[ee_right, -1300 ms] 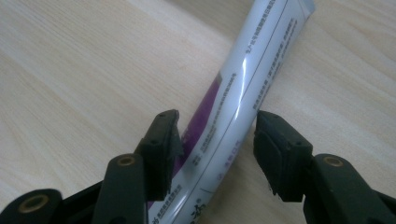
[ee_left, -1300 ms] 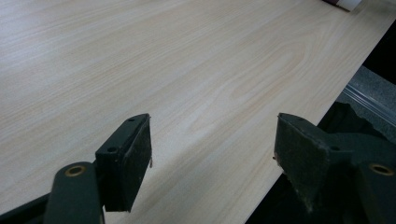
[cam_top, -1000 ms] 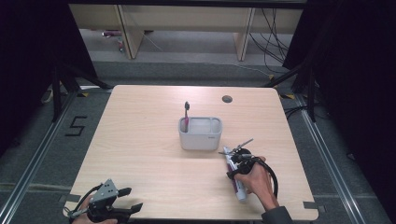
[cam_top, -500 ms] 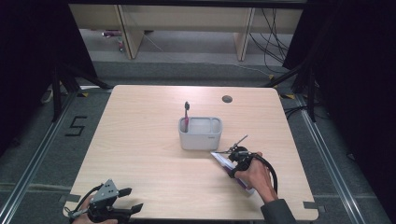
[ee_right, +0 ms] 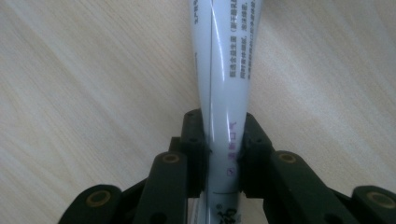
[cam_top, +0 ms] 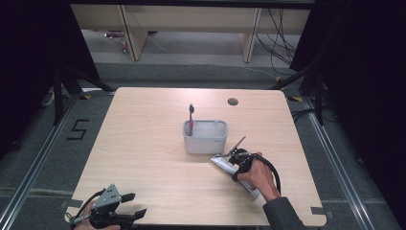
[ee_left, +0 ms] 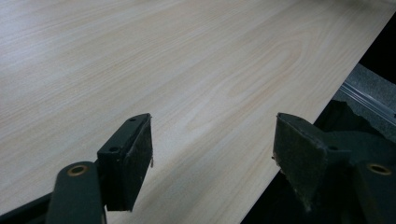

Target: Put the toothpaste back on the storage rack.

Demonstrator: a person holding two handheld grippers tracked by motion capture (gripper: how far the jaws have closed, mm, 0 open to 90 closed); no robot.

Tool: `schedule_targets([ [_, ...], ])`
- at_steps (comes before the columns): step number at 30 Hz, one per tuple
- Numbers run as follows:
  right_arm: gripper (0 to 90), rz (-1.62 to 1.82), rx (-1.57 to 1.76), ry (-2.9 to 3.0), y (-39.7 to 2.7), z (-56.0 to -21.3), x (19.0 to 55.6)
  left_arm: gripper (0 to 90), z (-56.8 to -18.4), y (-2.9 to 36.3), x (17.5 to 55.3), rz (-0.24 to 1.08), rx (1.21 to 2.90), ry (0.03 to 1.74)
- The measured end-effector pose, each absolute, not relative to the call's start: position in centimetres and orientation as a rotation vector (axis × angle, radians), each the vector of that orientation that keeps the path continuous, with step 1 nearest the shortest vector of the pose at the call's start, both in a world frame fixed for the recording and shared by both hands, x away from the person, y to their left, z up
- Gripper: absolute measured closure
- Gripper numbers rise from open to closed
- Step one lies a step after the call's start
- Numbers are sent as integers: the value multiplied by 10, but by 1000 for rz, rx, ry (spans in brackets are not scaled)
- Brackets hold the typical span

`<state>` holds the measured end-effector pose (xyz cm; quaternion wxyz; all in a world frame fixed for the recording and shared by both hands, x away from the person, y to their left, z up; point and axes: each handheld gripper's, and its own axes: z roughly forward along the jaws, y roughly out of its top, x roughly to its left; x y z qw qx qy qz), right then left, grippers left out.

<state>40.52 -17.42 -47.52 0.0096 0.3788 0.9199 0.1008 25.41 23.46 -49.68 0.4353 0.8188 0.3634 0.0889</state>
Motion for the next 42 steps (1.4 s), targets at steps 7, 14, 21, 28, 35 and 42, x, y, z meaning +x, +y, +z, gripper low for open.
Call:
schedule_targets([
  [7, 765, 327, 1124, 2889, -174, -474, 402, 284, -497, 235, 255, 217, 2021, 913],
  [14, 766, 426, 1112, 2856, -184, -455, 394, 284, -498, 234, 254, 221, 2029, 912],
  [21, 766, 564, 1028, 2811, -188, -438, 381, 283, -498, 235, 255, 222, 2023, 915],
  [28, 766, 797, 1047, 2745, -190, -418, 373, 282, -498, 234, 256, 218, 2024, 918],
  [35, 766, 1010, 1006, 2677, -187, -401, 376, 279, -499, 234, 256, 222, 2015, 914],
  [42, 765, 1115, 991, 2638, -185, -399, 380, 262, -499, 235, 255, 225, 2014, 928],
])
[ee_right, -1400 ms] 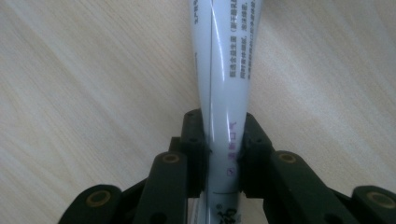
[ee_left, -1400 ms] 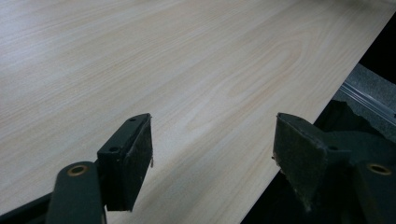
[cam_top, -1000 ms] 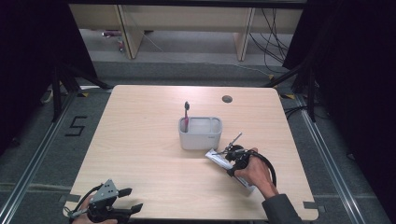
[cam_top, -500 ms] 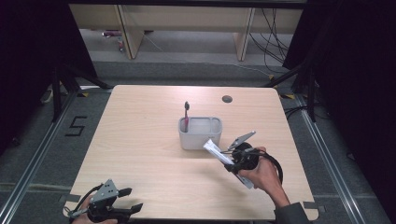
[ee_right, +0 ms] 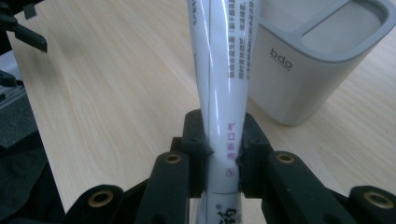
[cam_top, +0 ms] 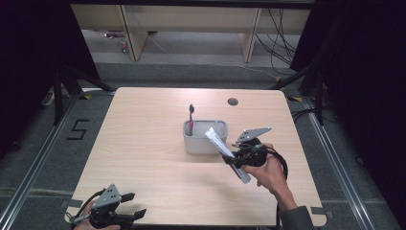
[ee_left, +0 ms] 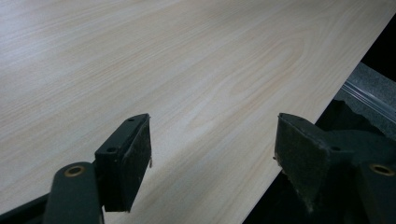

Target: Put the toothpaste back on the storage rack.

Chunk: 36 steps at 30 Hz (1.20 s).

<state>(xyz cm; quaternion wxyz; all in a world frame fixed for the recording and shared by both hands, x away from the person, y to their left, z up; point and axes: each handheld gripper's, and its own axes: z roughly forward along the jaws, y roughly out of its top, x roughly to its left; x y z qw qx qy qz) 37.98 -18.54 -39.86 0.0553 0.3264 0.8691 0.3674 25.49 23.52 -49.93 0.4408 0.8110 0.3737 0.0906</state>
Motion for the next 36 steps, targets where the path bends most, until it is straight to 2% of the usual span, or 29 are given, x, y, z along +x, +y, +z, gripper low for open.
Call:
schedule_targets([
  [8, 765, 1186, 956, 2595, -181, -395, 385, 165, -499, 236, 256, 209, 1987, 964],
  [36, 766, 1413, 921, 2362, -163, -373, 415, 164, -500, 236, 256, 208, 1992, 957],
])
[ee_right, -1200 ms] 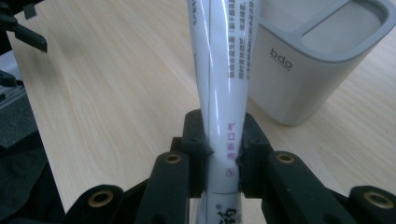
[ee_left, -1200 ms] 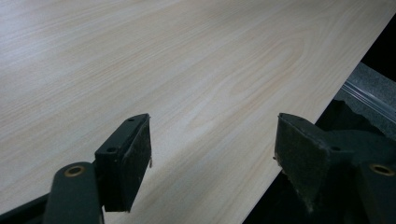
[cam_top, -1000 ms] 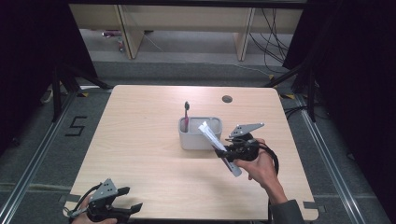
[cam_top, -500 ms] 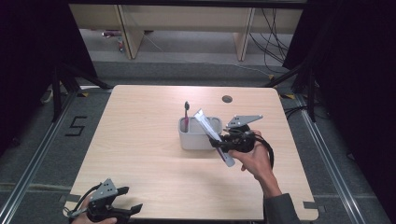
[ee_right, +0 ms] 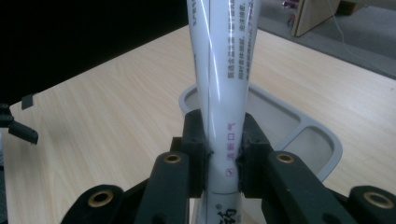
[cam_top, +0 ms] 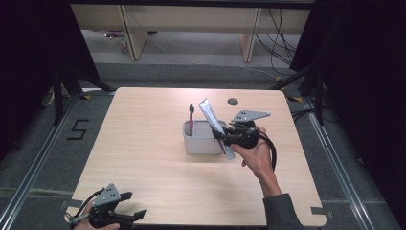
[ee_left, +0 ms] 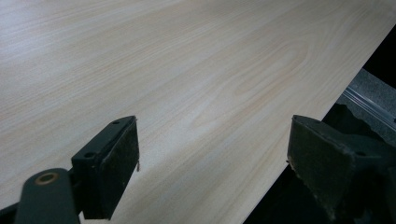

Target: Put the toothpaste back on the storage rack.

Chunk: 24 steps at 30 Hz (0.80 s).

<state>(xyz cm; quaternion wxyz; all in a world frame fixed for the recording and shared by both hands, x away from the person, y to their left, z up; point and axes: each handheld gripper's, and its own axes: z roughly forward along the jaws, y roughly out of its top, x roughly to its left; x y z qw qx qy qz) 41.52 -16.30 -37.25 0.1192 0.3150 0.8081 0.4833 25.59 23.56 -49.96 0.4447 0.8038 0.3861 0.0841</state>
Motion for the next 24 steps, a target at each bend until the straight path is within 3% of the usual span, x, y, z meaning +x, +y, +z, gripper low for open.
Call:
schedule_targets([
  [24, 767, 1557, 913, 2169, -131, -364, 459, 165, -499, 237, 255, 200, 1998, 948],
])
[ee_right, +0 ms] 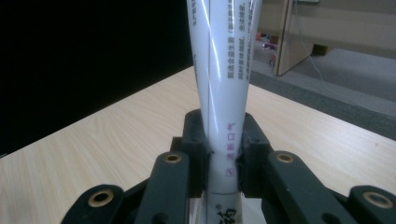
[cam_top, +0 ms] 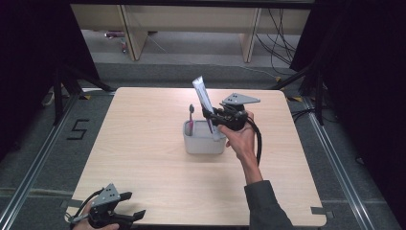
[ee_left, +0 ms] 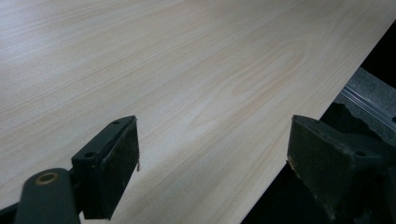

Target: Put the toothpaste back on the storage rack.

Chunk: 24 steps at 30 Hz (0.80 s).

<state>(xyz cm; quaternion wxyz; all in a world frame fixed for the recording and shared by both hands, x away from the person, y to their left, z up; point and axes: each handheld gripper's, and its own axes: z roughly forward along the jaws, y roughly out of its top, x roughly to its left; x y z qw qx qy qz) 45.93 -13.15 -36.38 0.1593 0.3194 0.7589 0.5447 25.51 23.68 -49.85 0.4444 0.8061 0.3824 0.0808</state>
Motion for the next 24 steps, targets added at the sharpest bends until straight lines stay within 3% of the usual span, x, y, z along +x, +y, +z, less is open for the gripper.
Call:
schedule_targets([
  [24, 765, 1541, 966, 2096, -120, -393, 488, 165, -498, 239, 255, 204, 2004, 948],
])
